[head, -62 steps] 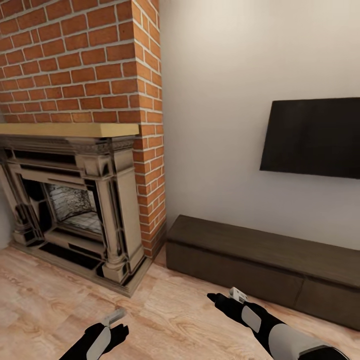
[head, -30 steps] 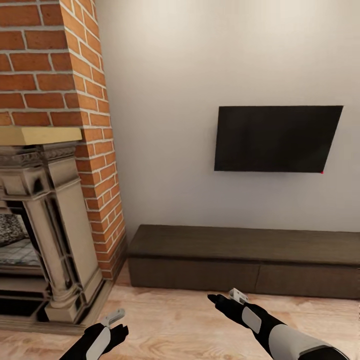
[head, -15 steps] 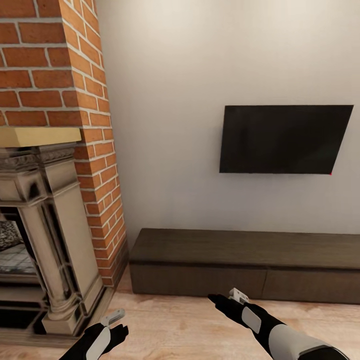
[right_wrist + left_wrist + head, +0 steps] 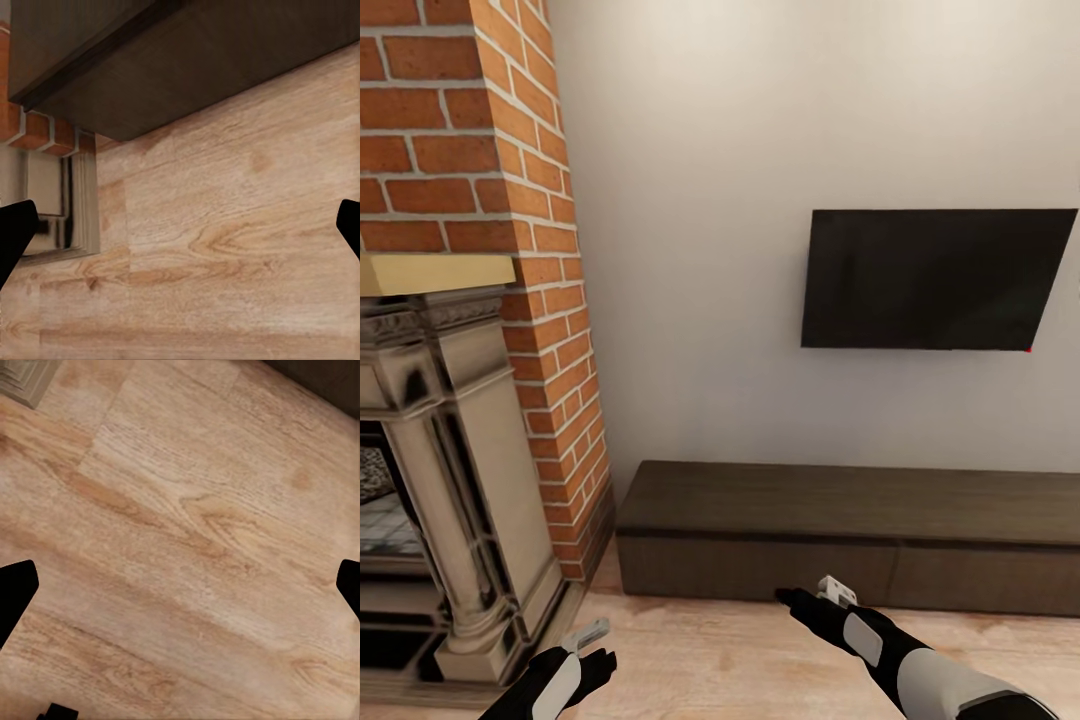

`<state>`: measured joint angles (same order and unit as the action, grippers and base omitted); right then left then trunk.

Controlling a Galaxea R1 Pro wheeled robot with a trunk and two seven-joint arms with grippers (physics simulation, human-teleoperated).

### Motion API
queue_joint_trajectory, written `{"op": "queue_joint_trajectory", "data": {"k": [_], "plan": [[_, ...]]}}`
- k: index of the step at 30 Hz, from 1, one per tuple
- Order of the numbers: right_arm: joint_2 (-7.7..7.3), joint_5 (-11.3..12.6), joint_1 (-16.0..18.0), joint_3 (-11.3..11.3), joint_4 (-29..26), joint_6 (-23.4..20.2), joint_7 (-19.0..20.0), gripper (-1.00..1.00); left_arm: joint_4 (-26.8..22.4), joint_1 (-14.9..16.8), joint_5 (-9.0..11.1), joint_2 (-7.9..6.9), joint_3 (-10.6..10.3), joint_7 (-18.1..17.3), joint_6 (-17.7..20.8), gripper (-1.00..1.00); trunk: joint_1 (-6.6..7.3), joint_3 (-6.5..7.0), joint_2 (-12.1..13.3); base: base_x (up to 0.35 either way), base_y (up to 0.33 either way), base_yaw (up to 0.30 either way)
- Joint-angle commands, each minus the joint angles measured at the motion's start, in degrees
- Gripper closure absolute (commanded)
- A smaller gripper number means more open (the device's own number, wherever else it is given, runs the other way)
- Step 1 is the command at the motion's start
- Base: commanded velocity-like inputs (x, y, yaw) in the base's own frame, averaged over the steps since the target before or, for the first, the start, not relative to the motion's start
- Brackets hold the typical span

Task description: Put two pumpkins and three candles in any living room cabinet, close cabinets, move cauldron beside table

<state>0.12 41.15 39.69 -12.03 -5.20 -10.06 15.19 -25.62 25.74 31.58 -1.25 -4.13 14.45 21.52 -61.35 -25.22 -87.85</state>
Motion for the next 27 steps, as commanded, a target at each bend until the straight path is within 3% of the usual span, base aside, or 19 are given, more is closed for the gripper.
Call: {"op": "queue_joint_trajectory", "data": {"k": [1,13,19,21,22,25,27], "plan": [[-0.03,0.6,0.0,-0.4,-0.1,-0.3,0.2,-1.0,-0.1,0.0,0.6,-0.07,-0.4,0.5,0.2,-1.0,-0.01,-0.07,0.0,0.107,0.0,-0.007],[-0.04,0.7,0.0,-0.3,0.0,-0.7,3.9,-1.0,-0.1,0.0,0.6,-0.07,-0.4,0.5,0.2,-1.0,-0.01,-0.07,0.0,0.092,0.006,-0.231],[-0.04,0.7,0.0,1.6,0.1,-0.2,5.0,-1.0,-0.3,0.0,0.7,-0.09,-0.4,-0.3,0.3,-1.0,-0.01,-0.07,0.0,0.097,0.027,-0.088],[-0.11,1.0,0.0,1.7,0.1,-0.2,8.8,-1.0,-0.5,0.0,0.7,-0.19,-0.4,-2.7,0.4,-1.0,-0.01,-0.07,0.0,0.012,0.003,-0.008],[-0.35,1.7,0.0,1.8,0.3,-0.4,12.7,-1.0,-0.6,-0.1,0.7,-0.24,-0.4,-4.8,0.6,-1.0,-0.01,-0.07,0.0,0.006,0.001,-0.004],[-3.55,5.2,0.0,1.9,2.4,-0.9,28.3,-1.0,-0.7,-0.3,0.7,-1.33,-0.4,-12.6,1.0,-1.0,-0.01,-0.07,0.0,0.002,0.001,-0.002],[-4.8,6.9,0.0,1.9,2.9,-1.5,32.5,-1.0,-0.7,-0.4,0.7,-2.2,-0.5,-15.7,1.2,-1.0,-0.01,-0.07,0.0,0.0,0.0,0.0]]}}
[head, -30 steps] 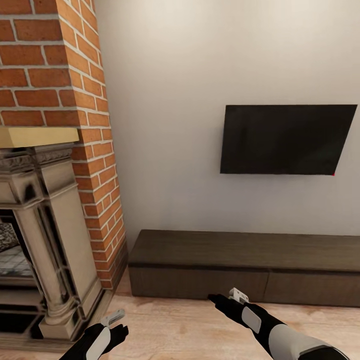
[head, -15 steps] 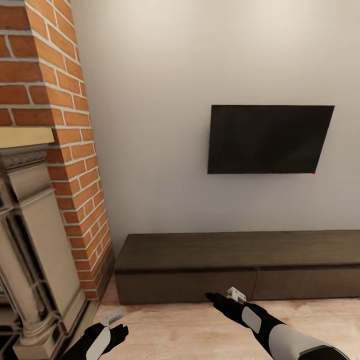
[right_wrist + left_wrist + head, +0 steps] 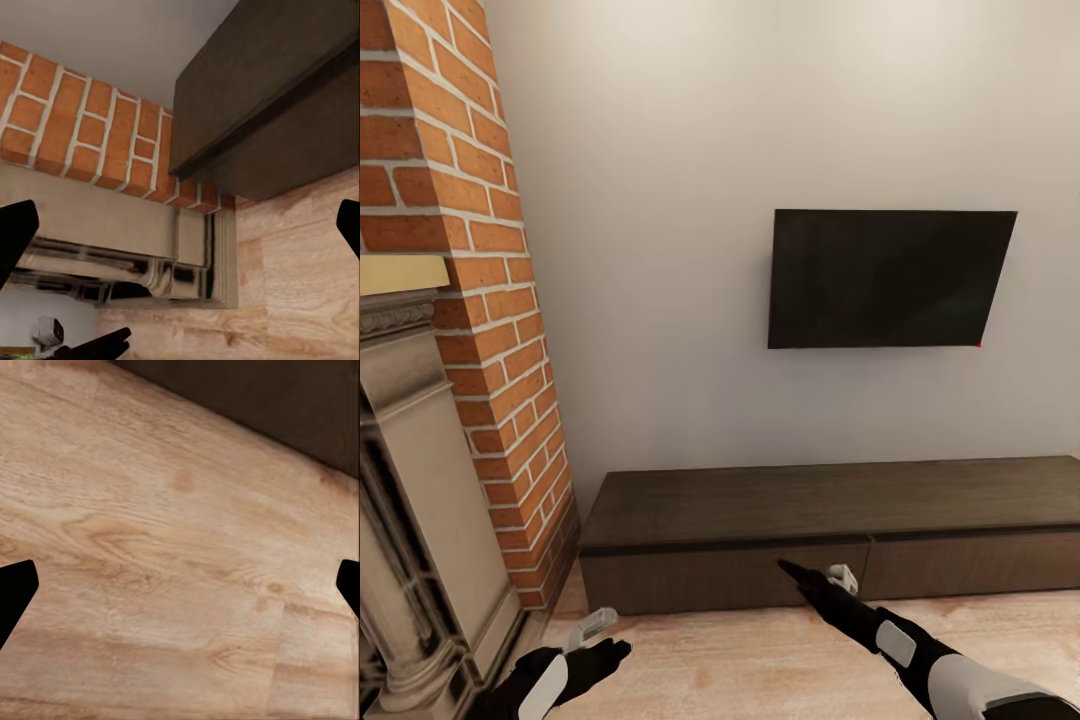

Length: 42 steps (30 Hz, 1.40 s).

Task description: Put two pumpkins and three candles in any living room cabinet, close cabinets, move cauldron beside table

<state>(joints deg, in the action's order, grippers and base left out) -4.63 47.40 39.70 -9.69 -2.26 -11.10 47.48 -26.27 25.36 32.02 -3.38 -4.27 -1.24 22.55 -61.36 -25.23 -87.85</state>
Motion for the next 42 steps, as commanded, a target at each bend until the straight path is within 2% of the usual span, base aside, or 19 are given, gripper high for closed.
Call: {"op": "queue_joint_trajectory", "data": {"k": [1,4,7,10,12,14,15,16,17,19,21,22,26,28,32,36,39,42], "plan": [[-0.35,1.1,0.0,-0.4,0.1,-1.3,1.3,-1.0,-0.1,0.0,0.3,-0.35,-0.4,-1.3,0.3,-1.0,0.0,-0.07,0.0,0.0,0.0,0.0],[-1.43,2.5,0.0,-0.2,0.1,-3.6,2.8,-1.0,-0.1,0.0,0.3,-0.73,-0.3,-4.9,2.1,-1.0,0.0,-0.07,0.0,0.0,0.0,0.0],[-3.41,7.2,0.0,0.5,0.2,-4.5,3.2,-1.0,-0.1,0.0,0.3,-1.3,-0.2,-9.1,5.4,-1.0,0.0,-0.07,0.0,0.0,0.0,0.0],[-4.78,12.2,0.0,0.9,0.5,-4.8,3.3,-1.0,-0.2,0.0,0.5,-3.49,-0.1,-17.0,9.7,-1.0,0.0,-0.07,0.0,0.0,0.0,0.0],[-5.04,13.7,0.0,0.9,0.5,-4.9,3.3,-1.0,-1.2,0.2,0.6,-4.65,-0.2,-23.7,14.6,-1.0,0.0,-0.07,0.0,0.0,0.0,0.0],[-5.1,14.3,0.0,0.9,0.5,-4.9,3.4,-1.0,-5.5,0.2,0.6,-5.99,-0.2,-31.4,22.4,-1.0,0.0,-0.07,0.0,0.0,0.0,0.0],[-5.1,14.3,0.0,0.9,0.5,-4.9,3.4,-1.0,-7.1,0.3,0.6,-6.25,-0.3,-33.4,24.7,-1.0,0.0,-0.07,0.0,0.0,0.0,0.0],[-5.11,14.4,0.0,0.9,0.5,-4.9,3.4,-1.0,-10.5,0.3,0.5,-6.58,-0.4,-37.0,28.5,-1.0,0.0,-0.07,0.0,0.0,0.0,0.0],[-5.14,14.5,0.0,0.9,0.5,-4.9,3.4,-1.0,-14.0,0.3,0.6,-6.79,-0.6,-39.9,30.7,-1.0,0.0,-0.07,0.0,0.0,0.0,0.0],[-5.29,14.8,0.0,1.1,0.5,-5.1,3.3,-1.0,-19.7,0.3,0.9,-7.0,-0.4,-43.4,32.9,-1.0,0.0,-0.07,0.0,0.0,0.0,0.0],[-5.52,16.1,0.0,1.2,0.5,-6.5,3.3,-1.0,-23.0,0.3,2.1,-6.85,-0.3,-45.0,33.9,-1.0,0.0,-0.07,0.0,0.0,0.0,0.0],[-5.6,17.3,0.0,1.2,0.4,-7.6,3.3,-1.0,-23.9,0.3,3.6,-6.79,-0.2,-45.4,34.1,-1.0,0.0,-0.07,0.0,0.0,0.0,0.0],[-5.79,22.9,0.0,1.1,0.9,-9.6,2.2,-1.0,-25.3,0.3,11.8,-7.05,-0.7,-46.0,34.5,-1.0,0.0,-0.07,0.0,0.0,0.0,0.0],[-5.79,24.3,0.0,1.1,1.0,-9.7,0.5,-1.0,-25.4,0.3,14.0,-7.2,-0.8,-46.0,34.5,-1.0,0.0,-0.07,0.0,0.0,0.0,0.0],[-5.68,25.6,0.0,1.2,1.0,-9.0,-2.5,-1.0,-25.4,0.2,15.4,-7.36,-0.7,-46.1,34.5,-1.0,0.0,-0.07,0.0,0.0,0.0,0.0],[-5.54,26.0,0.0,1.2,0.9,-4.2,-5.3,-1.0,-25.1,0.2,15.7,-7.44,-0.6,-46.1,34.5,-1.0,0.0,-0.07,0.0,0.0,0.0,0.0],[-5.56,26.6,0.0,1.2,0.8,-2.6,-6.4,-1.0,-25.5,0.2,15.7,-7.39,-0.7,-46.1,34.5,-1.0,0.0,-0.07,0.0,0.0,0.0,0.0],[-5.69,29.5,0.0,1.1,0.6,-2.4,-6.3,-1.0,-25.8,0.2,15.7,-7.39,-0.7,-46.1,34.5,-1.0,0.0,-0.07,0.0,0.0,0.0,0.0]]}}
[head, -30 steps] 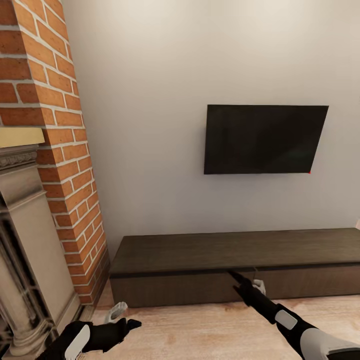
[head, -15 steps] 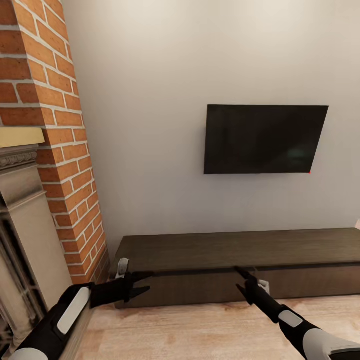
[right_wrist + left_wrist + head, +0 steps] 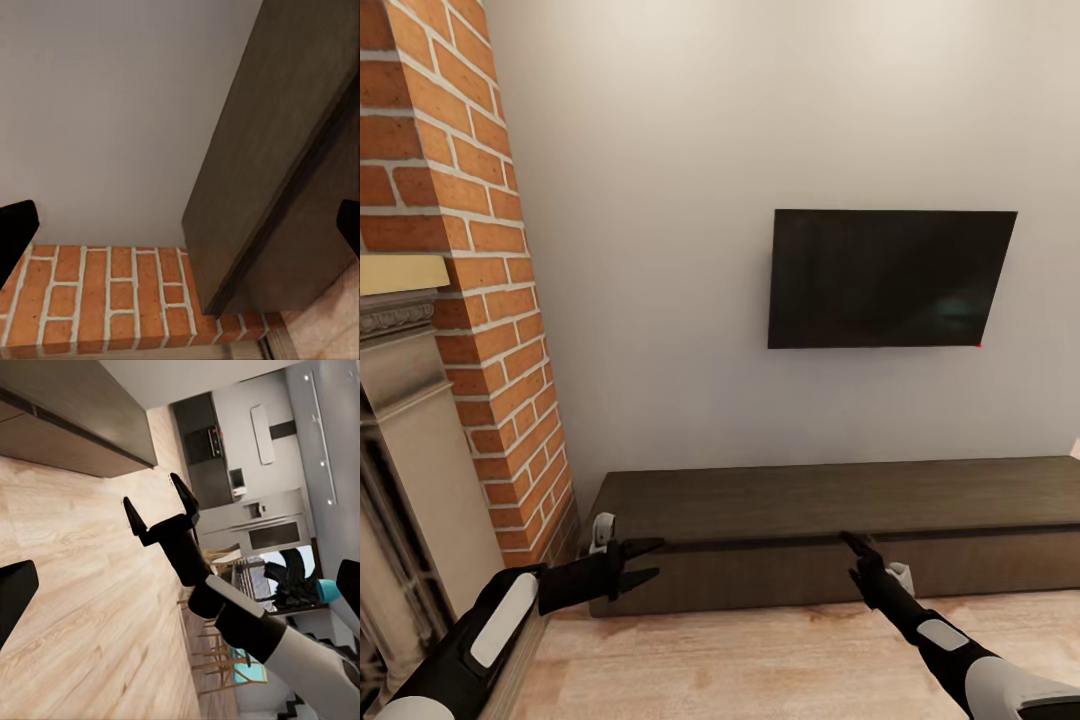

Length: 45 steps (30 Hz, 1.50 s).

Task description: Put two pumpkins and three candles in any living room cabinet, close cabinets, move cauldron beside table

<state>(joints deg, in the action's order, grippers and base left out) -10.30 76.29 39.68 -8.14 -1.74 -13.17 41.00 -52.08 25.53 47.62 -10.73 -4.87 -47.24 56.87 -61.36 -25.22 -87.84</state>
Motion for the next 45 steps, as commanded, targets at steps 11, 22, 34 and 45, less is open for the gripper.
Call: {"op": "queue_joint_trajectory", "data": {"k": [11,22,34,45], "plan": [[-0.1,3.1,0.0,-0.5,-0.5,-2.1,5.4,-1.0,-1.3,0.0,0.2,0.0,-0.2,-0.1,0.3,-1.0,-1.1,-0.96,-2.0,0.0,0.0,0.0],[0.02,3.0,0.0,-0.6,-0.4,0.9,5.1,-1.0,-1.2,0.0,0.4,-0.12,-0.2,-0.1,0.3,-1.0,-3.51,-2.94,-6.5,0.0,0.0,0.0],[0.19,3.1,0.0,-0.4,-0.4,1.0,4.9,-1.0,-1.2,0.0,0.4,-0.07,-0.2,-0.1,0.3,-1.0,-6.15,-5.09,-11.3,0.0,0.0,0.0],[0.17,3.2,0.0,-0.5,-0.4,4.5,5.0,-1.0,-1.2,0.0,0.3,0.0,-0.3,-0.1,0.3,-1.0,-8.56,-7.07,-15.7,0.0,0.0,0.0]]}}
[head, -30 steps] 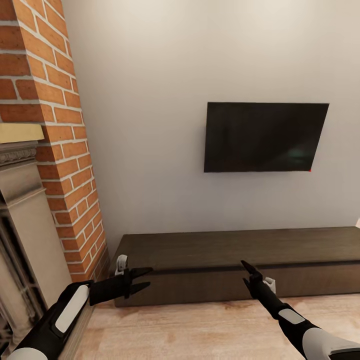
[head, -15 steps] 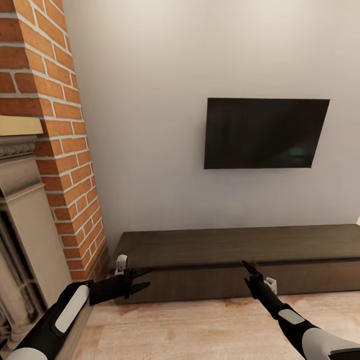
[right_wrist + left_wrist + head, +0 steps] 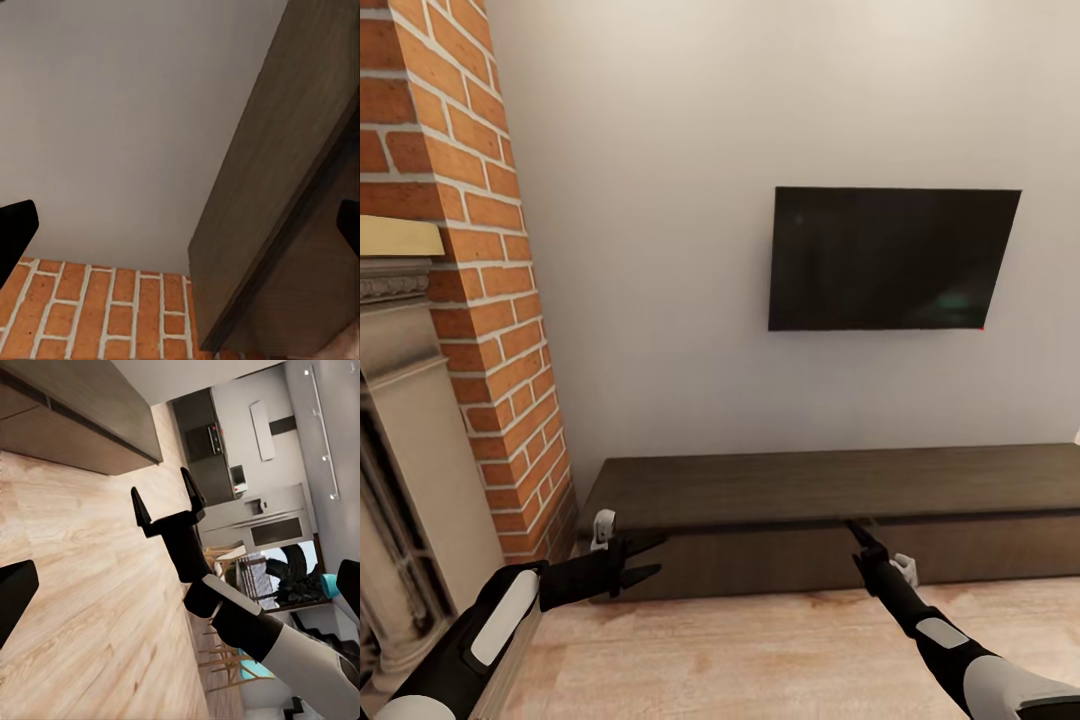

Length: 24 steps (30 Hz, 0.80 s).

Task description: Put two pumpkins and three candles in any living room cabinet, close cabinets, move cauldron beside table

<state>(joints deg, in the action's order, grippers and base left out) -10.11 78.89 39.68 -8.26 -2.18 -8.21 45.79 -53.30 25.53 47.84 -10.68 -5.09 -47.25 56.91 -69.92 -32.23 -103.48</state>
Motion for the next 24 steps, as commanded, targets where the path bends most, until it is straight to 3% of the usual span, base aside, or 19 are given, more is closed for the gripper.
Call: {"op": "queue_joint_trajectory", "data": {"k": [1,8,11,14,19,24], "plan": [[-0.01,0.6,0.0,-0.4,0.0,0.5,0.2,-1.0,0.0,0.0,0.1,-0.04,-0.1,-0.1,0.2,-1.0,-0.22,-0.25,-0.4,0.0,0.0,0.0],[0.17,0.7,0.0,-0.2,0.0,3.6,0.2,-1.0,0.0,0.0,0.1,-0.08,-0.1,-0.1,0.2,-1.0,-1.76,-1.5,-3.3,0.0,0.0,0.0],[-0.08,2.0,0.0,-0.2,0.1,4.8,0.5,-1.0,0.0,0.0,0.1,-0.07,-0.1,-0.1,0.2,-1.0,-2.42,-2.04,-4.5,0.0,0.0,0.0],[-0.15,6.1,0.0,-0.4,0.3,4.4,2.3,-1.0,0.0,0.0,0.1,-0.12,0.0,-0.1,0.2,-1.0,-3.08,-2.58,-5.7,0.0,0.0,0.0],[-0.17,10.0,0.0,-0.4,0.9,1.1,6.8,-1.0,0.0,0.0,0.1,-0.05,-0.1,-0.1,0.2,-1.0,-4.17,-3.48,-7.7,0.0,0.0,0.0],[-0.17,12.5,0.0,-0.4,1.4,-1.7,8.3,-1.0,0.0,0.0,0.1,-0.09,0.0,-0.1,0.2,-1.0,-5.27,-4.38,-9.7,0.0,0.0,0.0]]}}
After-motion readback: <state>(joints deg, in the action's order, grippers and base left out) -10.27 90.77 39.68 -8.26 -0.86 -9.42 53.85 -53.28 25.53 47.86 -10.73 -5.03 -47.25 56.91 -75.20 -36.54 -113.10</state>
